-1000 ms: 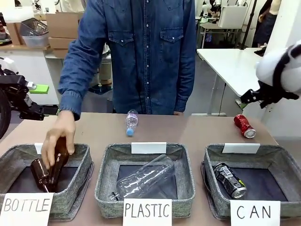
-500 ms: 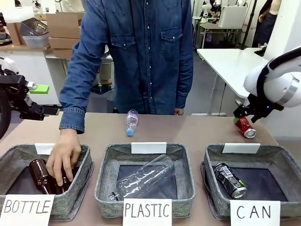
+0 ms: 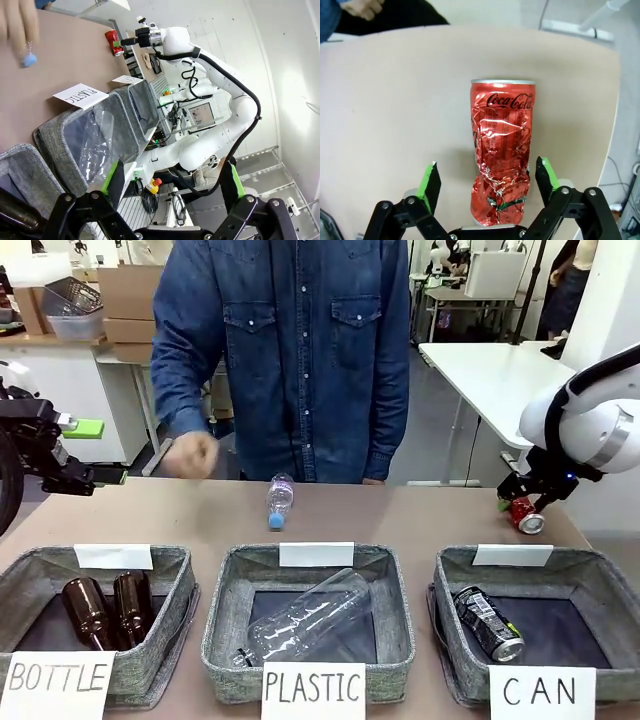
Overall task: Sort the can waste into the basket.
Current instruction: Pick up the can waste from the table and place it in the right Fabric basket.
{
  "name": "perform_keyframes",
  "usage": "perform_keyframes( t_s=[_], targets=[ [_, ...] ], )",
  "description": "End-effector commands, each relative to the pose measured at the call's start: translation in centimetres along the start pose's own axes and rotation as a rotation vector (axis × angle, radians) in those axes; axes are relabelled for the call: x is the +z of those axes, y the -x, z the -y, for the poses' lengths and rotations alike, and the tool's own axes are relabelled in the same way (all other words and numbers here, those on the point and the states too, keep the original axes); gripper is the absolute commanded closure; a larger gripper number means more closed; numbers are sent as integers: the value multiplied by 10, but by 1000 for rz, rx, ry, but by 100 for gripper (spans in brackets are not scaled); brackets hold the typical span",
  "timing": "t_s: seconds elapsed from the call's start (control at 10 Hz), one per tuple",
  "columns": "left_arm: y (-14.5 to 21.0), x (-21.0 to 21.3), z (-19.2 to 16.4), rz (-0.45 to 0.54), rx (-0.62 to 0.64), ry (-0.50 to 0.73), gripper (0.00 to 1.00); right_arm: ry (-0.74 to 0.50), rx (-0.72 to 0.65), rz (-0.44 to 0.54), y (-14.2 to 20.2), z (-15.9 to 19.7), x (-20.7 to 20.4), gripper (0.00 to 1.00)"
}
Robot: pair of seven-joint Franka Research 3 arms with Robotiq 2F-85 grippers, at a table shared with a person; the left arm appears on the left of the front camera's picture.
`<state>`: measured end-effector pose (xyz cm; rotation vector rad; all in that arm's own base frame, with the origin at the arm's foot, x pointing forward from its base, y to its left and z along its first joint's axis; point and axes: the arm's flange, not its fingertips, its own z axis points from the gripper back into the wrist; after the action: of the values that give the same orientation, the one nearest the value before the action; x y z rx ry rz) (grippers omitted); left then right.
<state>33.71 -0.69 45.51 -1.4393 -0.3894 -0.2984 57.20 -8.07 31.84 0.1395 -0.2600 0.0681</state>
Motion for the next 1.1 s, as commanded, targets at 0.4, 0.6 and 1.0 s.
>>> perform_keyframes(
  t_s=[0.4, 0.6, 1.0],
  targets=[
    [-2, 0, 4, 9, 9, 4, 0, 8, 8, -14, -2, -4, -4, 100],
    [-2, 0, 4, 9, 9, 4, 0, 26, 5, -24, 0, -3, -4, 100],
    [-2, 0, 4, 9, 9, 4, 0, 29, -8, -35, 2, -3, -4, 100]
  ],
)
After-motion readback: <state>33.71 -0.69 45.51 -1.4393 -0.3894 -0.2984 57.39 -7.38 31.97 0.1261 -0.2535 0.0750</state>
